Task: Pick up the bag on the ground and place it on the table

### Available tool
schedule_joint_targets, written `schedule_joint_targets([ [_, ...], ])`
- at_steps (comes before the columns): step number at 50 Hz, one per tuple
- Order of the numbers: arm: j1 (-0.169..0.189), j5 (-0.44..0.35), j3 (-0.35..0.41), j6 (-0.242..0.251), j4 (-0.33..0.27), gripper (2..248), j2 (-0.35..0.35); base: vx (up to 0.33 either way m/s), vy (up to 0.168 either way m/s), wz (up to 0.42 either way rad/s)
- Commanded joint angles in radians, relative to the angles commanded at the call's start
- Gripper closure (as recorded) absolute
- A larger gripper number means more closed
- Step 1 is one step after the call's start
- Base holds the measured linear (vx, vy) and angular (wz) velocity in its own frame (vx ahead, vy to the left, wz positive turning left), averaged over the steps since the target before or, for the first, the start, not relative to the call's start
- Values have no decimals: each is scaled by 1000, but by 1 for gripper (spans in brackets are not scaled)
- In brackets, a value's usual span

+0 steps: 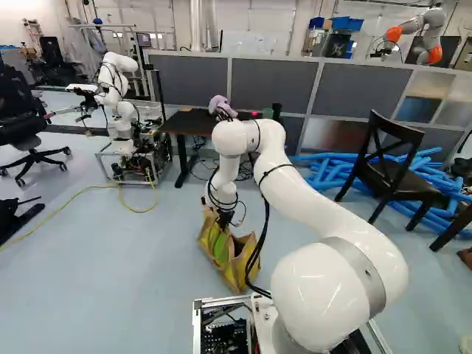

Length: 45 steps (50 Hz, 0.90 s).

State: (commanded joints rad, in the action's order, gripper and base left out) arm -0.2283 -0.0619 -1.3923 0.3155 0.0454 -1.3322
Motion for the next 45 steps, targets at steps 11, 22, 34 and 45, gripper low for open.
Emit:
schedule_joint_targets([
  [11,-2,0,45,0,33,226,45,0,0,0],
  [22,-5,0,93,0,60,226,91,0,0,0],
  [34,-9,0,148,0,85,226,142,0,0,0],
  [45,-12,0,199,0,100,226,190,0,0,0],
])
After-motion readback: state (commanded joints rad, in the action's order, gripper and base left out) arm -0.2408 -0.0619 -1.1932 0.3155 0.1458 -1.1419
